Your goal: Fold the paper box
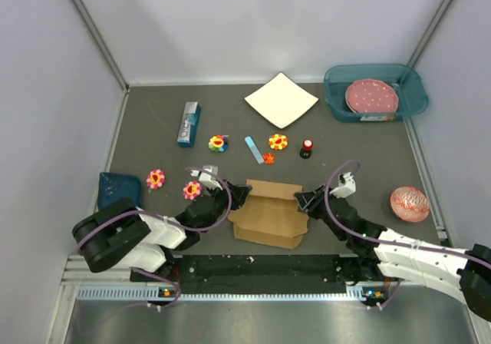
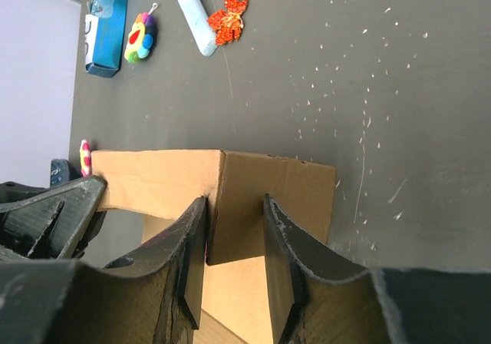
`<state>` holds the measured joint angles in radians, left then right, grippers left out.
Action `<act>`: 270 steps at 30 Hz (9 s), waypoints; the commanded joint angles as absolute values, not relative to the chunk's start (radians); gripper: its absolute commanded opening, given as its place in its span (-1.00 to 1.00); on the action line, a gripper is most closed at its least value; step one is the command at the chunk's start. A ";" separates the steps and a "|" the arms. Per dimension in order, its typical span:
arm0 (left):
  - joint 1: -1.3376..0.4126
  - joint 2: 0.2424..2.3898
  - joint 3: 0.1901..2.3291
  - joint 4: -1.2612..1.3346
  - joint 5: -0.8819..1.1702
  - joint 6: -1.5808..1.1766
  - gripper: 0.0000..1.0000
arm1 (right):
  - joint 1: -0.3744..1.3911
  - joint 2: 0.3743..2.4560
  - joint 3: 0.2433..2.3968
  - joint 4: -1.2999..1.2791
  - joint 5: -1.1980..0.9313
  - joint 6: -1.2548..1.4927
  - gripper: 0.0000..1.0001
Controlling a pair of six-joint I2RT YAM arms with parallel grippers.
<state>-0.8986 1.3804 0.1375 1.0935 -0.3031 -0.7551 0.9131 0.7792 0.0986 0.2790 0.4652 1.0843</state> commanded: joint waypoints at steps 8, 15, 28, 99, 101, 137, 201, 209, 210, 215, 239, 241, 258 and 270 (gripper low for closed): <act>-0.905 1.270 0.152 0.868 -0.321 -0.735 0.11 | 0.908 0.644 0.141 -0.034 0.472 0.956 0.11; -0.905 1.249 0.166 0.828 -0.337 -0.729 0.19 | 0.904 0.676 0.244 -0.057 0.515 0.885 0.24; -0.905 1.282 0.167 0.851 -0.334 -0.729 0.00 | 0.808 0.709 0.114 0.112 0.410 0.926 -0.52; -0.801 1.433 0.195 1.051 -0.167 -0.738 -0.09 | 0.598 0.753 -0.083 0.413 0.127 0.907 -0.34; -0.801 1.463 0.187 1.072 -0.163 -0.750 -0.13 | 0.598 0.752 -0.097 0.404 0.123 0.917 -0.35; -0.650 1.209 0.241 0.966 -0.011 -0.712 0.46 | 0.413 0.678 0.083 0.528 -0.167 0.842 0.19; -0.638 1.506 0.199 1.131 0.124 -0.710 -0.09 | 0.483 0.840 0.322 0.390 -0.387 0.775 -1.00; -0.638 1.500 0.204 1.117 0.132 -0.707 -0.09 | 0.485 0.972 0.155 0.494 -0.356 0.799 -1.00; -0.638 1.500 0.204 1.112 0.132 -0.704 -0.09 | 0.483 0.989 0.138 0.505 -0.347 0.801 -1.00; -0.638 1.511 0.209 1.111 0.133 -0.701 -0.09 | 0.485 1.109 0.051 0.580 -0.325 0.842 -1.00; -0.638 1.230 0.307 0.816 0.072 -0.646 0.33 | 0.485 0.785 0.344 0.132 -0.293 0.732 -0.32; -0.638 1.183 0.313 0.786 0.055 -0.634 0.36 | 0.485 0.781 0.379 0.100 -0.290 0.715 -0.19; -0.638 0.522 0.267 0.092 -0.368 -0.611 0.45 | 1.195 1.293 1.066 -0.634 0.881 -0.030 0.07; -0.638 0.288 0.215 -0.110 -0.448 -0.647 0.45 | 1.334 1.515 1.086 -0.646 0.976 -0.098 0.14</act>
